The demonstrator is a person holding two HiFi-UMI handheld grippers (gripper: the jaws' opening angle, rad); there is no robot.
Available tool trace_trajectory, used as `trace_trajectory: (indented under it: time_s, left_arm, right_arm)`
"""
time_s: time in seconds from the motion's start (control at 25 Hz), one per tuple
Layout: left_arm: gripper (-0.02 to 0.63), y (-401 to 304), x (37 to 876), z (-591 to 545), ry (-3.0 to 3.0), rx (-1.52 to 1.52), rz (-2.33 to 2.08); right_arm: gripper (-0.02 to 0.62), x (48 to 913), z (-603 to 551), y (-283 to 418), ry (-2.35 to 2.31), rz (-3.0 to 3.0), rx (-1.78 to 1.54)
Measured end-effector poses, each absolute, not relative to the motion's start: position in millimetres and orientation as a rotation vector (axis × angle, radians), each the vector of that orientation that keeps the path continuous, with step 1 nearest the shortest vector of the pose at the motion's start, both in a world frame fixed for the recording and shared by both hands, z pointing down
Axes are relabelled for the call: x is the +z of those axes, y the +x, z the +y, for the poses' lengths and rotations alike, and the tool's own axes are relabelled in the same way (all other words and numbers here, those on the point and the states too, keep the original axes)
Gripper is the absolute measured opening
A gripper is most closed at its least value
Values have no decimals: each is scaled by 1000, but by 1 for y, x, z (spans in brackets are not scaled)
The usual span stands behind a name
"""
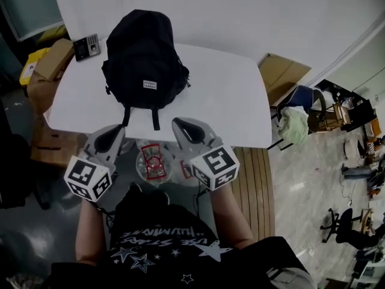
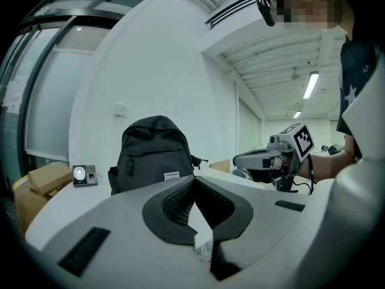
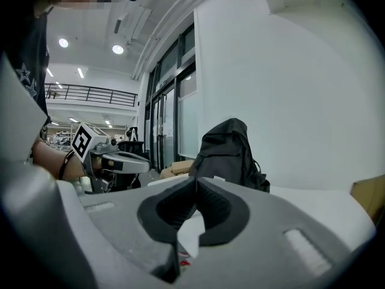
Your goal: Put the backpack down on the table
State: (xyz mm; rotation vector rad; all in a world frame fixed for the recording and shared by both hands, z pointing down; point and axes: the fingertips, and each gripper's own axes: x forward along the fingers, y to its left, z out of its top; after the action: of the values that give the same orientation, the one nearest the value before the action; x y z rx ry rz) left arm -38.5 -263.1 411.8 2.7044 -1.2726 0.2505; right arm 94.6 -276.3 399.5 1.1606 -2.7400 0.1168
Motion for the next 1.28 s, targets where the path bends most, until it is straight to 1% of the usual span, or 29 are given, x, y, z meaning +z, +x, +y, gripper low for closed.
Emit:
trace_trajectory:
  time_s: [0.56, 1.0, 1.28]
  left_arm:
    - [8, -40, 434, -249, 2698, 269, -1177]
    - [8, -62, 437, -186, 2713, 262, -1072]
    - [8, -74, 430, -147, 2740, 243, -1057]
  right_arm:
    - [0, 425, -269, 87, 1175, -2667, 181]
    - [0, 411, -208, 48, 1171, -2640, 131]
    - [0, 409, -163, 37, 1195, -2608, 114]
